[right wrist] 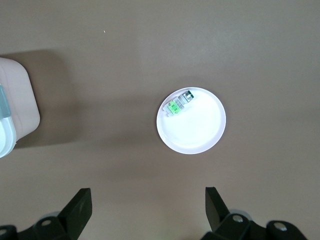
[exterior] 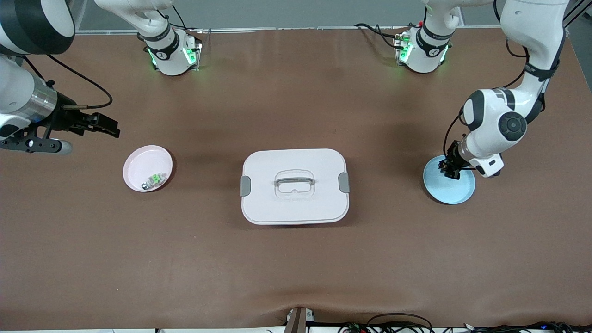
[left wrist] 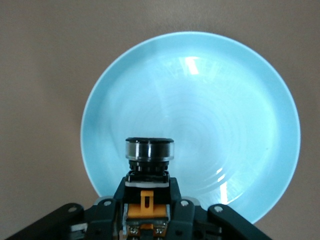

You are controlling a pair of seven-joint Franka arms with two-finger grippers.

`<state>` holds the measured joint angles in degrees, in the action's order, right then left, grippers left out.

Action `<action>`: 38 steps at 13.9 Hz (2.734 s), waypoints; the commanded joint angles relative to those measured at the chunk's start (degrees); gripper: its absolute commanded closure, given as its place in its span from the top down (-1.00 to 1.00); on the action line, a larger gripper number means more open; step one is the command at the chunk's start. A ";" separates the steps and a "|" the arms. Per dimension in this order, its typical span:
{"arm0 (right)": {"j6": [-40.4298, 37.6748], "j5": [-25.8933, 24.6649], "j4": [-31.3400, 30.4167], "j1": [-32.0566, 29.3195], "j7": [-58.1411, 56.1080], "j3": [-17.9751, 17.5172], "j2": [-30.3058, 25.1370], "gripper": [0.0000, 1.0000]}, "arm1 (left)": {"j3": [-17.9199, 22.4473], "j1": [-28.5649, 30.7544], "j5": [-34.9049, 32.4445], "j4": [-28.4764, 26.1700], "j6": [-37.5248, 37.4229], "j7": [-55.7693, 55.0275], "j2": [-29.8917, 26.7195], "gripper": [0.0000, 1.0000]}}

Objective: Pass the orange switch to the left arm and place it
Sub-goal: 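Carry the switch with the left gripper while the right gripper retracts, then lower the orange switch onto the blue plate with the left gripper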

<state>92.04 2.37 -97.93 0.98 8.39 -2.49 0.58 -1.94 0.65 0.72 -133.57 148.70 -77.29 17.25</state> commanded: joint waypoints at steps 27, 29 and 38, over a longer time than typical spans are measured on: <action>-5.90 -2.55 9.94 -2.30 -13.59 -1.02 -2.34 1.00 | -0.87 -1.89 -1.60 16.92 -15.25 -4.46 1.21 1.00; -7.30 -2.46 11.00 -2.91 -13.58 -0.50 -2.34 1.00 | -0.96 -2.32 -1.42 21.49 -21.24 -3.75 1.21 1.00; -8.80 1.48 14.07 -5.90 -13.67 0.29 -1.28 1.00 | -1.05 -1.88 3.50 21.60 -24.16 38.11 -4.33 1.00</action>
<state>83.93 0.98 -86.26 -2.99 -4.82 -1.87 -1.52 -2.98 -1.41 2.81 -110.74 125.54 -49.83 15.18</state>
